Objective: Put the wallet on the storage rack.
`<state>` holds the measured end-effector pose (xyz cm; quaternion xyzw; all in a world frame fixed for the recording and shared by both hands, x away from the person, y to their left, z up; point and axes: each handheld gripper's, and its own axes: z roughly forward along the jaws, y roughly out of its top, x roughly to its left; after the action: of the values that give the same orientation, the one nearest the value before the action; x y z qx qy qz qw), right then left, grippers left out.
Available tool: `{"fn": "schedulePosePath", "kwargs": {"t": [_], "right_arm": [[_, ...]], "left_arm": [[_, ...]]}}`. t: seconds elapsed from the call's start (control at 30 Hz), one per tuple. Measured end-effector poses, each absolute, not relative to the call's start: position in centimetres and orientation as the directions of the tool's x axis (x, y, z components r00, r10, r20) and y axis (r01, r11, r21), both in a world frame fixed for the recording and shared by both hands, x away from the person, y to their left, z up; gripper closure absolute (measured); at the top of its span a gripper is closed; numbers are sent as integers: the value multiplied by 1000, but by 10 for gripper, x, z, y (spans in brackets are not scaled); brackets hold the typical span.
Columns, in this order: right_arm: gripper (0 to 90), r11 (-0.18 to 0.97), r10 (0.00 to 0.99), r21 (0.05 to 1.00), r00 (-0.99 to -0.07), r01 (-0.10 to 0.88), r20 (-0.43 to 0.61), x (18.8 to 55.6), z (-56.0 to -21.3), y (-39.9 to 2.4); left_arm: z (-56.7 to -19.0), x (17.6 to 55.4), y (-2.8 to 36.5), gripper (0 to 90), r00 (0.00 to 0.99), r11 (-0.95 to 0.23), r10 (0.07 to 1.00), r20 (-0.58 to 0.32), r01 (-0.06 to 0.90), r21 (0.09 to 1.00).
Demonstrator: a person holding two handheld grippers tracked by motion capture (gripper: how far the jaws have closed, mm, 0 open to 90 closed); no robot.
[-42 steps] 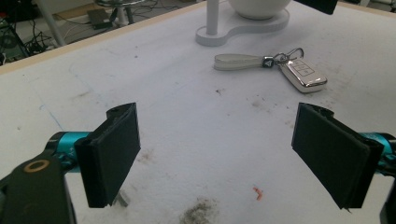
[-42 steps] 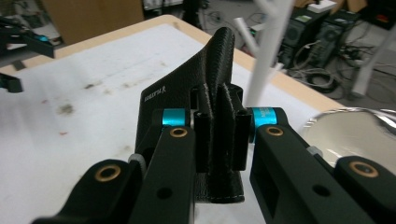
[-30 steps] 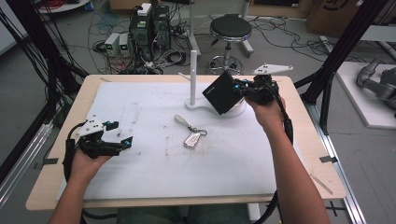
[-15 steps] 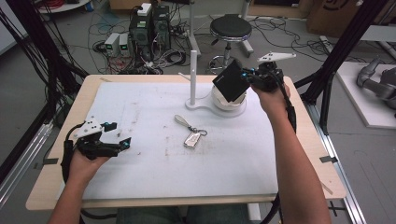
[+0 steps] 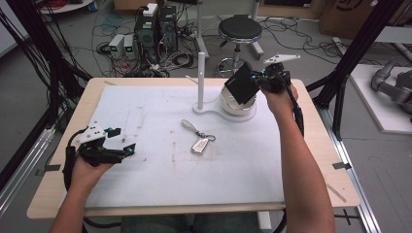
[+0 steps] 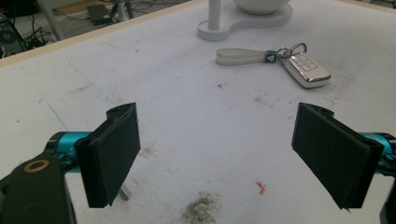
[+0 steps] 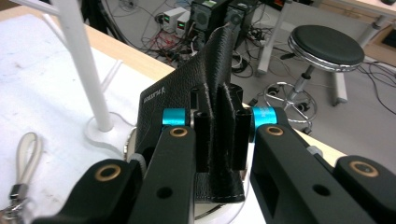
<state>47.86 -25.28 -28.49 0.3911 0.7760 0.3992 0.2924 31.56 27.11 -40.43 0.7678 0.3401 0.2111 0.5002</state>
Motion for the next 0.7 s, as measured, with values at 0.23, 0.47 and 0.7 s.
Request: {"fn": "schedulePosePath", "kwargs": {"t": [0.23, 0.47, 0.7], "right_arm": [[846, 370, 850, 846, -507, 383, -142, 483, -290, -255], [846, 401, 849, 825, -501, 398, -171, 486, -296, -251], [845, 427, 843, 813, -501, 397, -198, 486, -306, -247]], "left_arm": [[-404, 314, 273, 153, 680, -264, 733, -17, 308, 914], [-404, 312, 274, 154, 677, -265, 736, -16, 309, 913], [-403, 311, 274, 153, 676, -262, 737, -15, 306, 915]]}}
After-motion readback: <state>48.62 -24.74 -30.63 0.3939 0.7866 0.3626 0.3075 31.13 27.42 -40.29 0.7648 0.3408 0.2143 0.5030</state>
